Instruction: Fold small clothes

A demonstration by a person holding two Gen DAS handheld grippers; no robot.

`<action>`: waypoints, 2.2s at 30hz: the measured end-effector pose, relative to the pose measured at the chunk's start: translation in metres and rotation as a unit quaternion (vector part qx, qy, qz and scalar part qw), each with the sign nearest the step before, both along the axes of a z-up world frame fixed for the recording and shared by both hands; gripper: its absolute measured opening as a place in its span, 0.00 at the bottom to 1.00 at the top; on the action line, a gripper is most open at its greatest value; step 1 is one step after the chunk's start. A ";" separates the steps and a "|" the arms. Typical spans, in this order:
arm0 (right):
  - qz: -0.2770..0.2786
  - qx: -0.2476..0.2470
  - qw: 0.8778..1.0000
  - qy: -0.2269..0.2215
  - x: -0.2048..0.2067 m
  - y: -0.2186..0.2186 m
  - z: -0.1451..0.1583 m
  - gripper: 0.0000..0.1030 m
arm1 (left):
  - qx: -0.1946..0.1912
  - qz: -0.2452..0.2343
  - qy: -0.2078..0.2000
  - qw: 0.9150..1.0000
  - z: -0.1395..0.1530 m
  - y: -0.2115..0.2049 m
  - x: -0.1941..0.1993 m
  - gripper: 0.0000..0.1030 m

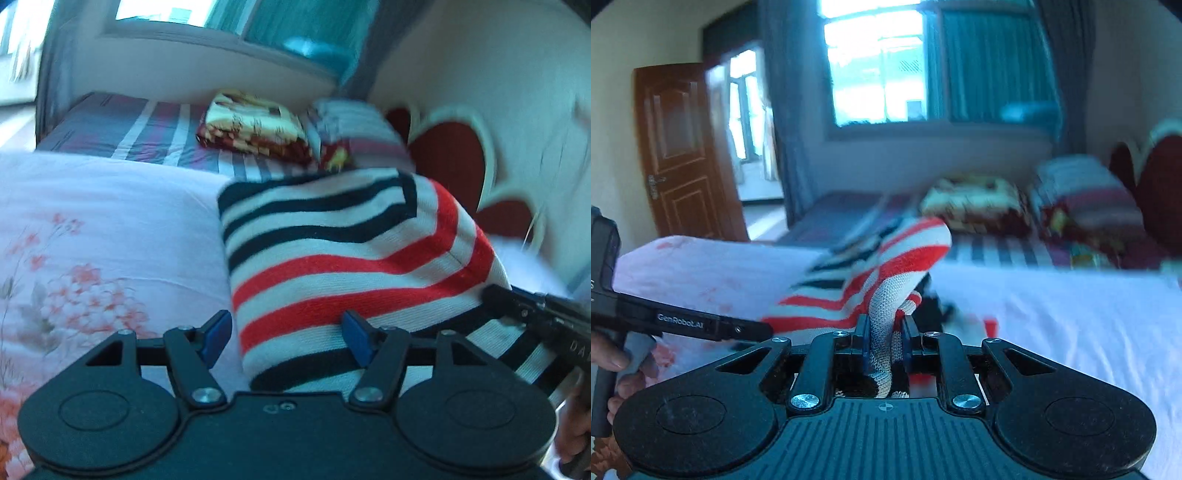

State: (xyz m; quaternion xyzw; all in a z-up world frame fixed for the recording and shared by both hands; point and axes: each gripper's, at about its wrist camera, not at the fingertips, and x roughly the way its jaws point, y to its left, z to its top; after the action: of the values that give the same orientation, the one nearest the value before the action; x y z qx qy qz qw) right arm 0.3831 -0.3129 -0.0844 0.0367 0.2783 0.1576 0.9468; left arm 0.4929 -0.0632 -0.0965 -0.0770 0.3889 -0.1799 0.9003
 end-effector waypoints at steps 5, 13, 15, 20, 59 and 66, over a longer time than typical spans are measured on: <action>-0.046 0.078 0.992 0.090 0.001 -0.035 -0.057 0.16 | 0.103 -0.034 -0.005 0.994 -0.008 -0.042 -0.001 0.65; -0.056 0.077 0.992 0.088 -0.003 -0.038 -0.057 0.16 | 0.097 -0.037 0.015 0.994 -0.007 -0.039 0.003 0.66; -0.059 0.143 0.982 0.108 0.014 -0.051 -0.044 0.24 | 0.085 -0.040 0.020 0.995 0.001 -0.035 0.007 0.64; -0.087 0.271 0.950 0.125 0.041 -0.095 -0.038 0.39 | -0.009 -0.020 -0.007 1.000 0.010 0.007 0.006 0.62; 0.013 -0.076 0.992 0.103 -0.065 0.002 -0.050 0.00 | 0.022 -0.023 0.017 0.999 -0.021 0.015 -0.079 0.64; -0.040 -0.098 0.989 0.102 -0.072 -0.004 -0.037 0.00 | 0.033 -0.027 0.007 0.999 -0.010 0.023 -0.106 0.61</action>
State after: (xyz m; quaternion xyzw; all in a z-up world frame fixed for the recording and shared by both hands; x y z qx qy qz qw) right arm 0.3106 -0.3167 -0.1212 -0.0297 0.3855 0.0867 0.9181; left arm 0.3871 -0.0404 -0.1062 -0.0380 0.4027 -0.1909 0.8944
